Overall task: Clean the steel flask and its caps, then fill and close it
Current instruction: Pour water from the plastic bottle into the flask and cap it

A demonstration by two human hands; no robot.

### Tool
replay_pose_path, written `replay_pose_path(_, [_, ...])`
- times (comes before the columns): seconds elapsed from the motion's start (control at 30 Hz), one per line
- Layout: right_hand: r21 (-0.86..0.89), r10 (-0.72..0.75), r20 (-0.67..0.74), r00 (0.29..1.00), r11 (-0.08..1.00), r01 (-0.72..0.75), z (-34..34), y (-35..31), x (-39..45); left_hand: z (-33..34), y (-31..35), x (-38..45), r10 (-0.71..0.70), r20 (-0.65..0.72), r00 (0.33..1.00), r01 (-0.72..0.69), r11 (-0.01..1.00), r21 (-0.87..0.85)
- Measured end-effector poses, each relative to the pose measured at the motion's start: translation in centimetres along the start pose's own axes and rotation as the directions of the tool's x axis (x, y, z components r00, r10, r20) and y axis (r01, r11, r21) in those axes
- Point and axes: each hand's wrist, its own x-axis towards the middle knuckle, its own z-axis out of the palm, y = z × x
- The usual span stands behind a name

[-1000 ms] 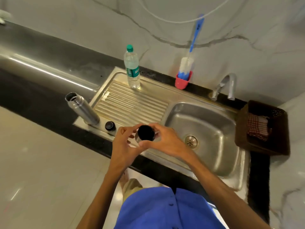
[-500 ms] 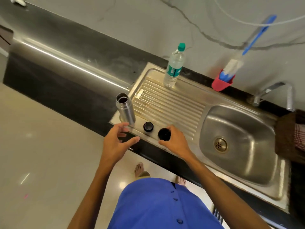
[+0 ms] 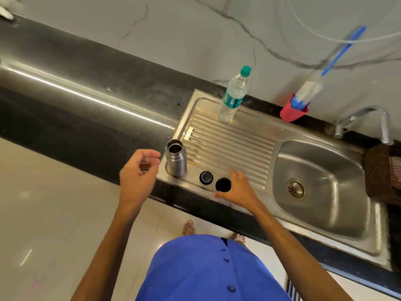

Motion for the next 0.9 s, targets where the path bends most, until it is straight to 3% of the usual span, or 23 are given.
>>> replay_pose_path(0.13, [0.126, -0.046, -0.09, 0.995, 0.99, 0.058, -5.7, -0.4, 1.7, -1.2, 5.6, 3.8, 0.052, -0.11, 0.993, -0.064, 0.991, -0.114])
replay_pose_path(0.27, [0.203, -0.022, -0.264, 0.964, 0.976, 0.078, -11.2, -1.8, 5.8, -0.5, 11.7, 9.2, 0.258, 0.163, 0.952, -0.277, 0.955, 0.103])
replay_pose_path(0.43, [0.318, 0.007, -0.456, 0.89, 0.935, 0.155, -16.3, -4.5, 10.8, 1.9, 16.5, 15.6, 0.392, 0.509, 0.766, -0.545, 0.817, 0.191])
replay_pose_path(0.53, [0.36, -0.012, -0.522, 0.853, 0.903, 0.234, -17.8, -6.2, 13.4, 6.3, 18.0, 20.3, 0.458, 0.617, 0.64, -0.713, 0.652, 0.256])
replay_pose_path(0.7, [0.379, -0.039, -0.595, 0.803, 0.867, 0.323, -18.4, -7.9, 17.1, 14.7, 19.6, 25.3, 0.45, 0.761, 0.467, -0.87, 0.387, 0.305])
replay_pose_path(0.8, [0.39, -0.03, -0.61, 0.792, 0.859, 0.333, -18.5, -8.0, 18.3, 17.8, 20.4, 27.3, 0.366, 0.875, 0.318, -0.948, 0.09, 0.307])
replay_pose_path(0.9, [0.367, -0.058, -0.61, 0.79, 0.863, 0.347, -18.7, -7.5, 19.0, 18.8, 21.6, 28.5, 0.299, 0.921, 0.252, -0.951, -0.101, 0.293])
